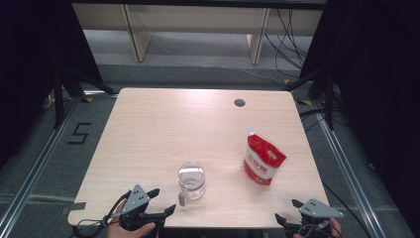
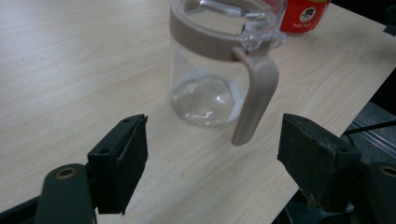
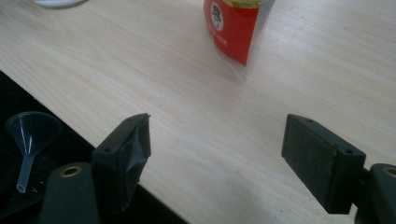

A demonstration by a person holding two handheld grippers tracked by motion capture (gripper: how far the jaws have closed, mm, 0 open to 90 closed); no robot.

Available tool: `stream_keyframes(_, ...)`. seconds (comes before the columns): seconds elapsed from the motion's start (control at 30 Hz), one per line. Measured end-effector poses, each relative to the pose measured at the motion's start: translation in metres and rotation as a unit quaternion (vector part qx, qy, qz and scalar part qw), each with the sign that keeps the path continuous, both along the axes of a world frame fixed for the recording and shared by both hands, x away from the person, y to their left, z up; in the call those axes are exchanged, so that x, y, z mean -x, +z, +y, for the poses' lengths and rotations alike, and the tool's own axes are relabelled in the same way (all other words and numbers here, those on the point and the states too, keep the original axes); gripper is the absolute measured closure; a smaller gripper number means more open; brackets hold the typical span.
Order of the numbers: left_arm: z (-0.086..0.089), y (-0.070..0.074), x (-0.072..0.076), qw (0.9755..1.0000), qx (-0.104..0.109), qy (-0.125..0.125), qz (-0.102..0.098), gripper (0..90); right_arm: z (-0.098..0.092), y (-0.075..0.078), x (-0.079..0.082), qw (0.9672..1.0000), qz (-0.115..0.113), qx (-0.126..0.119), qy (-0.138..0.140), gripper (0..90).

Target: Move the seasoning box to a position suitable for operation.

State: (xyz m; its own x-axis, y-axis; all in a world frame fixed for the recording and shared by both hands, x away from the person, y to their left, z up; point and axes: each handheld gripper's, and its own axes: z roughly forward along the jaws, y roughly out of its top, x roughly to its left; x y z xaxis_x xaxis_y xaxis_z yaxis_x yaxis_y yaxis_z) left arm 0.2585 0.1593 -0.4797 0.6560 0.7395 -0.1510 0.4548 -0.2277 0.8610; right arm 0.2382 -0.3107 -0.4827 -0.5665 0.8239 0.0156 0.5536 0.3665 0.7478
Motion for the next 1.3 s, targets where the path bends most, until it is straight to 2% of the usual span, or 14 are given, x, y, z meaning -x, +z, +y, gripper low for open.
stream_keyframes(0.03, -0.004, 0.0, 0.0, 1.0, 0.009, -0.003, -0.001, 23.9, 0.0, 0.0, 0.0, 1.0, -0.002, -0.001, -0.002, 24.9)
stream_keyframes(0.1, -0.01, 0.001, 0.001, 1.0, -0.001, -0.008, -0.002, 23.9, -0.001, 0.0, 0.0, 0.9999, 0.002, -0.009, 0.004, 25.0)
stream_keyframes(0.2, -0.018, 0.002, 0.0, 0.9999, 0.006, -0.011, 0.0, 24.2, -0.001, 0.0, 0.0, 1.0, -0.001, -0.007, 0.002, 25.0)
stream_keyframes(0.33, -0.025, 0.003, -0.003, 0.9998, -0.012, -0.013, -0.013, 26.3, 0.0, 0.0, 0.001, 1.0, -0.003, 0.0, 0.0, 25.0)
stream_keyframes(0.43, -0.029, 0.0, -0.008, 0.9997, -0.014, -0.015, -0.014, 32.3, 0.0, -0.001, 0.0, 0.9999, 0.001, -0.01, 0.006, 25.0)
stream_keyframes(0.63, -0.033, -0.003, -0.012, 0.9993, -0.029, -0.014, -0.018, 40.3, 0.0, -0.001, 0.001, 1.0, 0.0, -0.005, 0.004, 25.0)
stream_keyframes(0.67, -0.033, -0.004, -0.013, 0.999, -0.036, -0.016, -0.02, 41.9, 0.001, 0.0, 0.002, 0.9999, 0.01, -0.006, 0.0, 25.1)
stream_keyframes(0.7, -0.033, -0.005, -0.014, 0.9987, -0.042, -0.013, -0.024, 47.0, 0.001, -0.001, 0.0, 1.0, 0.0, 0.003, 0.008, 25.2)
stream_keyframes(0.77, -0.033, -0.005, -0.015, 0.9984, -0.049, -0.008, -0.026, 47.4, 0.0, 0.0, 0.0, 0.9999, -0.004, 0.008, 0.008, 25.3)
stream_keyframes(0.8, -0.034, -0.006, -0.015, 0.9986, -0.042, -0.011, -0.029, 48.3, 0.001, 0.0, 0.001, 1.0, 0.002, 0.003, 0.009, 25.2)
stream_keyframes(0.97, -0.031, -0.005, -0.016, 0.9972, -0.061, -0.009, -0.042, 57.2, 0.0, -0.001, 0.0, 0.9999, 0.001, 0.005, 0.012, 25.3)
stream_keyframes(1.07, -0.03, -0.005, -0.017, 0.997, -0.059, -0.006, -0.049, 59.3, 0.001, -0.002, 0.0, 0.9999, 0.007, 0.005, 0.014, 25.3)
stream_keyframes(1.1, -0.029, -0.005, -0.018, 0.9962, -0.07, -0.01, -0.051, 60.9, 0.001, -0.001, 0.001, 0.9999, 0.001, 0.007, 0.012, 25.3)
stream_keyframes(1.3, -0.025, -0.003, -0.026, 0.9954, -0.077, -0.001, -0.057, 64.7, 0.002, -0.001, 0.001, 0.9999, 0.003, 0.006, 0.012, 25.3)
